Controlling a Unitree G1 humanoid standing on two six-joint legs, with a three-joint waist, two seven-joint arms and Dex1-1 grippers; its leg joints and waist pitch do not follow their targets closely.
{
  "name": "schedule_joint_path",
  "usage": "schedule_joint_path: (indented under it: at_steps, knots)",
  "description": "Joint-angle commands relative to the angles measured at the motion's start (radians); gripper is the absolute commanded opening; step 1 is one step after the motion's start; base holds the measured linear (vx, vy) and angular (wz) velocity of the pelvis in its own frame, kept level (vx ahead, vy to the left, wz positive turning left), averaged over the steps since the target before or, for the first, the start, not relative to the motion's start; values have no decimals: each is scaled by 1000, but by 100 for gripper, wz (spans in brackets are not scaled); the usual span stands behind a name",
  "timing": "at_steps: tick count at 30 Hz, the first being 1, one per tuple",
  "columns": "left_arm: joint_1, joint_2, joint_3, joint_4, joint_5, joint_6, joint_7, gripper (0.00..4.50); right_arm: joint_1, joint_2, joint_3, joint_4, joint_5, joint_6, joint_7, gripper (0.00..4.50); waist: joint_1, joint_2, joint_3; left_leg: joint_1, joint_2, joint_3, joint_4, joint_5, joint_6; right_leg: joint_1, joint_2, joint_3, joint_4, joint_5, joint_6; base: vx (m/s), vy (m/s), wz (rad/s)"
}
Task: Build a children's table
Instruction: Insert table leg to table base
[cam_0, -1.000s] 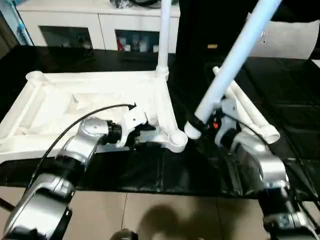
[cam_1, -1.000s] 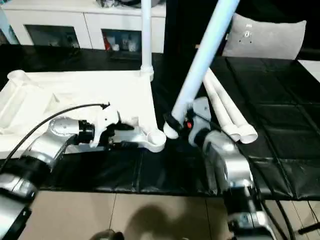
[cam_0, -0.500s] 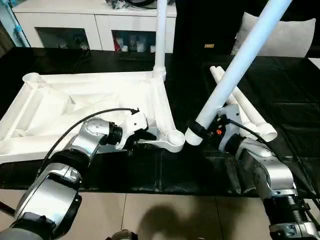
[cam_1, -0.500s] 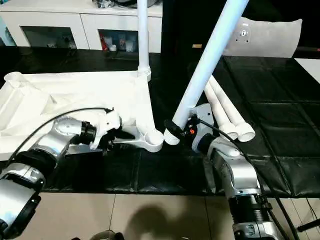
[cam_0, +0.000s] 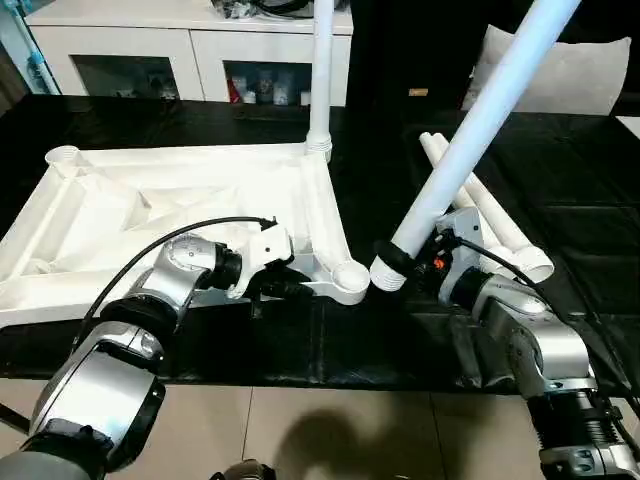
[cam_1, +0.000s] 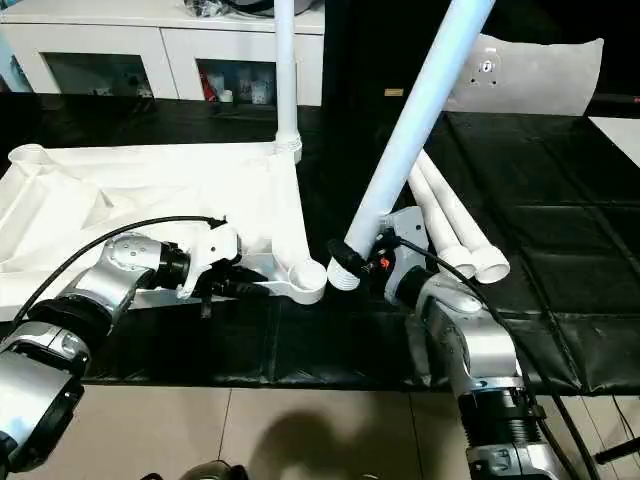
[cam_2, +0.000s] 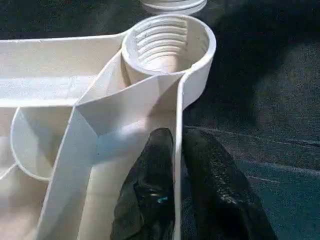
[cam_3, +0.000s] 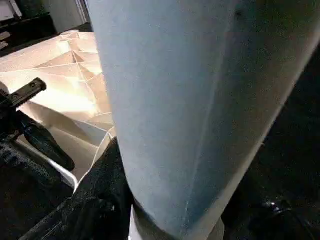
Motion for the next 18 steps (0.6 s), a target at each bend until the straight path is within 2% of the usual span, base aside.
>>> schedule_joint_path:
  at_steps: [1, 5, 8, 9, 10, 13, 15, 18]
  knots:
    - [-10, 10, -4, 18, 37, -14, -1, 31, -32, 1, 16, -19, 17, -1, 24, 191, 4, 9, -76, 38, 57, -28, -75, -301, -21, 42, -69, 42, -69, -124, -263, 0, 0, 0]
    - [-2, 11, -9, 15, 44, -26, -6, 12, -50, -17, 27, -28, 18, 20, 49, 191, 3, 11, -75, 40, 58, -29, -77, -316, -27, 41, -68, 41, -69, -128, -264, 0, 0, 0]
    - [15, 5, -18, -25, 44, -52, -33, 4, -65, -36, 41, -65, 44, 72, 95, 191, 5, 11, -76, 40, 60, -28, -76, -305, -21, 43, -66, 41, -65, -103, -273, 0, 0, 0]
    - [17, 2, -16, -30, 42, -53, -37, 0, -66, -37, 44, -70, 46, 77, 102, 191, 8, 14, -77, 39, 62, -28, -75, -291, -17, 43, -67, 41, -62, -75, -276, 0, 0, 0]
    - [29, -3, -19, -54, 37, -55, -52, 0, -66, -40, 56, -79, 47, 87, 115, 191, 9, 11, -79, 41, 63, -27, -76, -283, -13, 42, -66, 40, -60, -50, -282, 0, 0, 0]
    - [64, -21, -29, -128, 24, -51, -86, 0, -66, -42, 91, -94, 41, 106, 140, 191, 11, 10, -78, 39, 62, -25, -75, -273, -8, 41, -67, 40, -59, -38, -289, 0, 0, 0]
    - [82, -31, -32, -167, 18, -39, -97, 0, -67, -44, 111, -94, 34, 117, 153, 191, 16, 8, -77, 38, 62, -24, -74, -276, -6, 41, -71, 41, -62, -70, -284, 0, 0, 0]
    - [112, -42, -39, -228, 16, -20, -96, 0, -72, -58, 156, -75, -1, 128, 170, 191, 26, 3, -72, 44, 66, -25, -78, -316, -24, 35, -75, 44, -70, -175, -256, 0, 0, 0]
